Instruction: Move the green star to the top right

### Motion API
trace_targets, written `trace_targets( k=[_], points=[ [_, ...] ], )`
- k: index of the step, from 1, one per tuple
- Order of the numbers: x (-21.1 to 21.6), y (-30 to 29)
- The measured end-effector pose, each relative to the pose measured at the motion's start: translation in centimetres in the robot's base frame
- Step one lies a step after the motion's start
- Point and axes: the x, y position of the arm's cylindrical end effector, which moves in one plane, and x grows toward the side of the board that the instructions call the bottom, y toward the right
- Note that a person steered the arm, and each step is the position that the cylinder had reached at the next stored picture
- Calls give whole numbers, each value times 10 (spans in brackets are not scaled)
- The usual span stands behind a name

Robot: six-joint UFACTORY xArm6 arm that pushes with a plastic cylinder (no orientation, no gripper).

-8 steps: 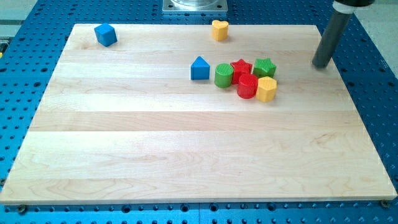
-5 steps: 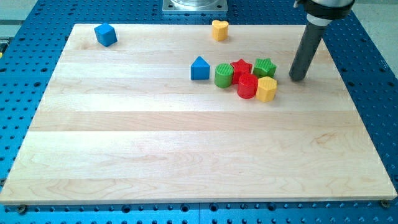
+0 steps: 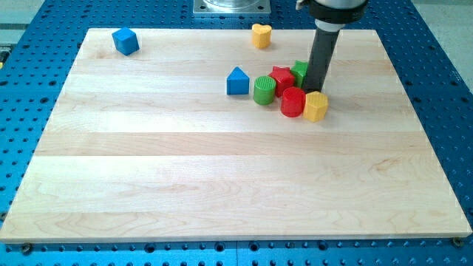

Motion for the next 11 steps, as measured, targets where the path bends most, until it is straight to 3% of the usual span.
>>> trace_targets(
  k=[3,6,8,10,11],
  points=[
    [-9,-77],
    [-83,25],
    [-88,-30],
    [-100,37],
    [-103,44]
  ],
)
